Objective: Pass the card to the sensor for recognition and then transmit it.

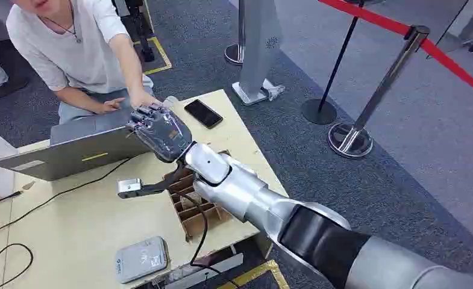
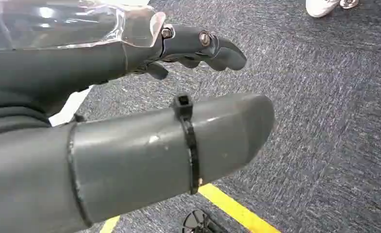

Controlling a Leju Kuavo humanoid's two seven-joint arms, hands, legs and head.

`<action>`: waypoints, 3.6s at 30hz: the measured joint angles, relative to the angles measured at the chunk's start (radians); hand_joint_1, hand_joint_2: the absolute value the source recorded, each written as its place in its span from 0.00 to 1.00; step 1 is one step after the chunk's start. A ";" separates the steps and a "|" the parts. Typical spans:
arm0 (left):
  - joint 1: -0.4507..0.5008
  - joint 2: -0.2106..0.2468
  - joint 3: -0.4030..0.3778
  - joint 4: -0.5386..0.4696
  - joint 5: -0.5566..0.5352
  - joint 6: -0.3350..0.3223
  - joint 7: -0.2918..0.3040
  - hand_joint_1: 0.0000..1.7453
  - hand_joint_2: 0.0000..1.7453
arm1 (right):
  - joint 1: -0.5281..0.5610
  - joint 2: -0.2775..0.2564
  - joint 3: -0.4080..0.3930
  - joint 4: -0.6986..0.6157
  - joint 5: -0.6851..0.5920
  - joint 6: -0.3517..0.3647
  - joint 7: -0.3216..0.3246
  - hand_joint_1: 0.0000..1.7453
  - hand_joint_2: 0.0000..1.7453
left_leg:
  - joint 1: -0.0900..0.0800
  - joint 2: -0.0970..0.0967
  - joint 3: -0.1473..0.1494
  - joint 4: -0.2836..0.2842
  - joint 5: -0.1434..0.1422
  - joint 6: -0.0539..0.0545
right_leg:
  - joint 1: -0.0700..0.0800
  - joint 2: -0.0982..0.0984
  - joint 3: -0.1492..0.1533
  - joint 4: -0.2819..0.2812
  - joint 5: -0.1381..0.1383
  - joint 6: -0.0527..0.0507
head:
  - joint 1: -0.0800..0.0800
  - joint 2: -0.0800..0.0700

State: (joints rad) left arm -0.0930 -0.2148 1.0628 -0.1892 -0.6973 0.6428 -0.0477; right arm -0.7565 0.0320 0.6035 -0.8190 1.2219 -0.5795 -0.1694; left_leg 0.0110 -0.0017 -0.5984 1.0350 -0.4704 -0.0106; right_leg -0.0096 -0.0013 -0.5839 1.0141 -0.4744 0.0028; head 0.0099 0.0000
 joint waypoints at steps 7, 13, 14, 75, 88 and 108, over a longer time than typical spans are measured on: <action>0.000 0.000 0.000 0.000 0.000 0.000 -0.001 0.00 0.00 | 0.000 0.000 0.006 0.011 -0.002 -0.003 -0.009 1.00 1.00 | 0.000 0.000 0.000 0.000 0.000 0.000 | 0.000 0.000 0.000 0.000 0.000 0.000 | 0.000 0.000; 0.000 0.000 0.000 0.000 0.000 0.001 -0.001 0.00 0.00 | -0.001 0.000 0.011 0.021 -0.002 -0.003 -0.010 1.00 1.00 | 0.000 0.000 0.000 0.000 0.000 0.000 | 0.000 0.000 0.000 0.000 0.000 0.000 | 0.000 0.000; 0.000 0.000 0.000 0.000 0.000 0.001 -0.001 0.00 0.00 | -0.001 0.000 0.011 0.022 -0.002 -0.003 -0.010 1.00 1.00 | 0.000 0.000 0.000 0.000 0.000 0.000 | 0.000 0.000 0.000 0.000 0.000 0.000 | 0.000 0.000; -0.009 -0.018 0.006 0.000 0.005 0.021 0.027 0.00 0.00 | 0.044 -0.020 0.186 -0.170 -1.118 0.967 -0.178 1.00 1.00 | 0.000 0.000 0.000 0.000 0.000 0.000 | 0.000 0.000 0.000 0.000 0.000 0.000 | 0.000 0.000; -0.018 -0.032 0.012 0.003 0.021 0.027 0.079 0.00 0.00 | 0.027 0.082 0.379 0.105 -1.064 0.943 -0.089 1.00 1.00 | 0.000 0.000 0.000 0.000 0.000 0.000 | 0.000 0.000 0.000 0.000 0.000 0.000 | 0.000 0.000; -0.018 -0.032 0.036 0.003 0.041 0.025 0.059 0.00 0.00 | 0.022 0.111 0.459 0.134 -1.006 0.836 0.005 1.00 1.00 | 0.000 0.000 0.000 0.000 0.000 0.000 | 0.000 0.000 0.000 0.000 0.000 0.000 | 0.000 0.000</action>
State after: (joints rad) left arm -0.1114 -0.2468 1.0990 -0.1862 -0.6561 0.6676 0.0114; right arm -0.7342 0.1427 1.0628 -0.6847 0.2160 0.2563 -0.1644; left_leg 0.0113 -0.0015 -0.5984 1.0348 -0.4704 -0.0106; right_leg -0.0093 -0.0011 -0.5841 1.0142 -0.4744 0.0027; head 0.0103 0.0000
